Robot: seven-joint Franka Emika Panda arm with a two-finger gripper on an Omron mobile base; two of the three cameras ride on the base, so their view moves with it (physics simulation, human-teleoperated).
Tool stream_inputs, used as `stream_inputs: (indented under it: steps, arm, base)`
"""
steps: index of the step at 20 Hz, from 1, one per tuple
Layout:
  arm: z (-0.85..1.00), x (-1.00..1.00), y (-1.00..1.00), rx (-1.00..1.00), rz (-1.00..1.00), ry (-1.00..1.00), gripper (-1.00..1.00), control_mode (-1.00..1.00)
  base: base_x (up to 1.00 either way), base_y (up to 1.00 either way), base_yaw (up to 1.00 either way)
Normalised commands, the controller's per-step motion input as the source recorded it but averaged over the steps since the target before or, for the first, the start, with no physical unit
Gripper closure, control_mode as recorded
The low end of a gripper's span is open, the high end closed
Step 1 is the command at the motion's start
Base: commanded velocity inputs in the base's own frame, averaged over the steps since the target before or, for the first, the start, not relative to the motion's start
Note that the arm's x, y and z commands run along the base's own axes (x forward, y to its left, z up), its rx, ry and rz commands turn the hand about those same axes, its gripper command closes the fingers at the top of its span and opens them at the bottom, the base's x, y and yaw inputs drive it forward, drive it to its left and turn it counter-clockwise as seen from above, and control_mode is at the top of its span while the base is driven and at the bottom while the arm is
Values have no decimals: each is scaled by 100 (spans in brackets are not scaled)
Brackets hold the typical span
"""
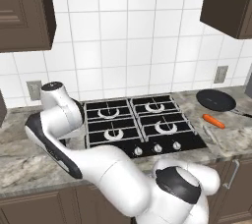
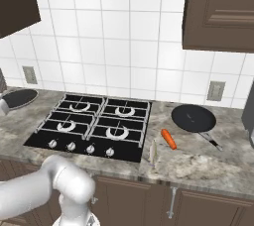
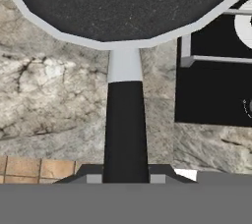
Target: Place both pans onto different burners. Then place the carrot and the fish on different pans.
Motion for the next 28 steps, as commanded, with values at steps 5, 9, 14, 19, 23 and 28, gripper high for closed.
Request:
stream_inputs:
  steps: [5,9,14,19,23,28]
  arm:
    - [26,-39,-60,0,-6,-4,100,-100]
    - [14,-10,-63,1,-12,0,100,-100]
    - [8,0,-47,5,-16,1,100,-100]
    - [0,2,-32,3,-16,5,100,-100]
    - [0,22,-27,6,-11,10,100,-100]
    - [0,30,-18,2,-9,9,100,-100]
  base:
    - [0,0,0]
    - [0,0,0]
    - [0,0,0]
    - [0,0,0]
    - [0,0,0]
    - [0,0,0]
